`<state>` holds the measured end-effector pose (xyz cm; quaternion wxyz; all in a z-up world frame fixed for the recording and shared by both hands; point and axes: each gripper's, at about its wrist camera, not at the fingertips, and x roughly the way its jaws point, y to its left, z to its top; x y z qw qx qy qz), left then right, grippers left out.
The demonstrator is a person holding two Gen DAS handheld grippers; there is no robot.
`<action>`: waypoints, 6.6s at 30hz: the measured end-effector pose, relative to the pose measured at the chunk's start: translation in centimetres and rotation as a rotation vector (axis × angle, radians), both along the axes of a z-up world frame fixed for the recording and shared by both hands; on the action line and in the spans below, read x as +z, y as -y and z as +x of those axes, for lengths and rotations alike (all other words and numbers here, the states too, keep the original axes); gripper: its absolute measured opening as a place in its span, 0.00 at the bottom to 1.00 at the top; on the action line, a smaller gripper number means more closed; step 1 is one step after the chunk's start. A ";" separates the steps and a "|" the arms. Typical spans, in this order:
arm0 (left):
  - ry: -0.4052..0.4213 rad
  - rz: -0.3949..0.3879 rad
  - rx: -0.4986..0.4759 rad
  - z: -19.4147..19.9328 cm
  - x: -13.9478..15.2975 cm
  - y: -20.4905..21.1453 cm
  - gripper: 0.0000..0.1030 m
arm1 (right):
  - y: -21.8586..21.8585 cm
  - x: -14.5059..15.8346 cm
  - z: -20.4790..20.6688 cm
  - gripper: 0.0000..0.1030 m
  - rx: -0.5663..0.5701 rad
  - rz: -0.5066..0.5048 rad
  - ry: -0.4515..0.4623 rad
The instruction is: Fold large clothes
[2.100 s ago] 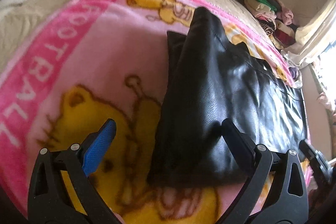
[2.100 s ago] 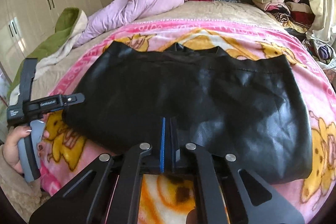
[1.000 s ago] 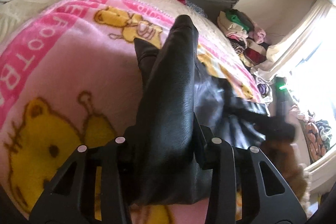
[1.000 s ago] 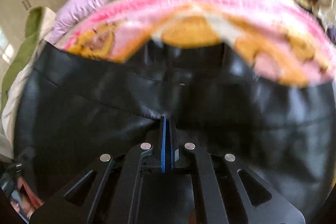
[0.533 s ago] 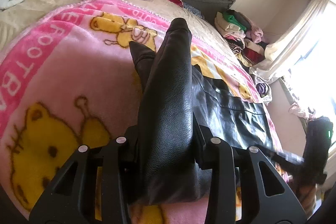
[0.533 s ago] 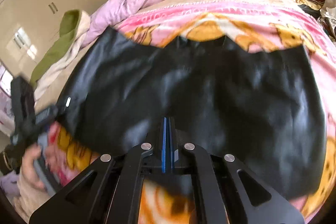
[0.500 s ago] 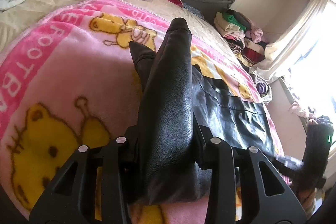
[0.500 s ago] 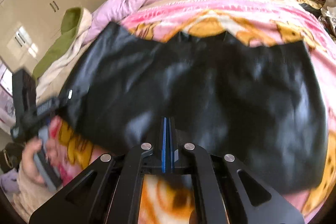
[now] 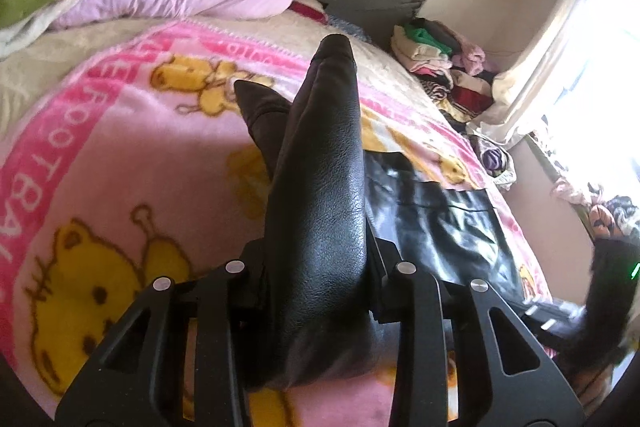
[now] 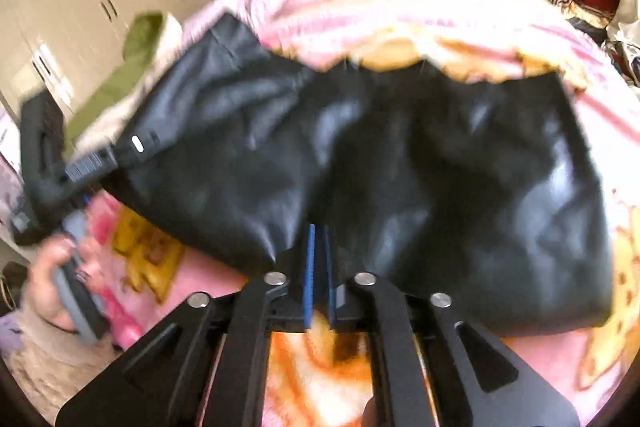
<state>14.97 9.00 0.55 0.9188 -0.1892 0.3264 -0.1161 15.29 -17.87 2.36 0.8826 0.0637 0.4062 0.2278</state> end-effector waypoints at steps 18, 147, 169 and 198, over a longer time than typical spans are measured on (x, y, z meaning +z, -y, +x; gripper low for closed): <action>0.105 0.102 -0.099 -2.1 5.3 8.6 0.24 | -6.5 10.0 5.0 0.78 0.157 -0.028 0.017; -0.217 0.144 -0.330 2.1 -4.8 21.2 0.91 | 19.6 -1.3 2.8 0.43 -0.323 0.104 -0.036; -0.228 0.151 -0.356 2.4 -5.1 21.7 0.91 | 19.9 -4.7 7.2 0.09 -0.339 0.161 -0.086; -0.250 0.124 -0.364 3.0 -5.3 21.4 0.92 | 20.7 -9.9 1.6 0.57 -0.153 0.415 -0.313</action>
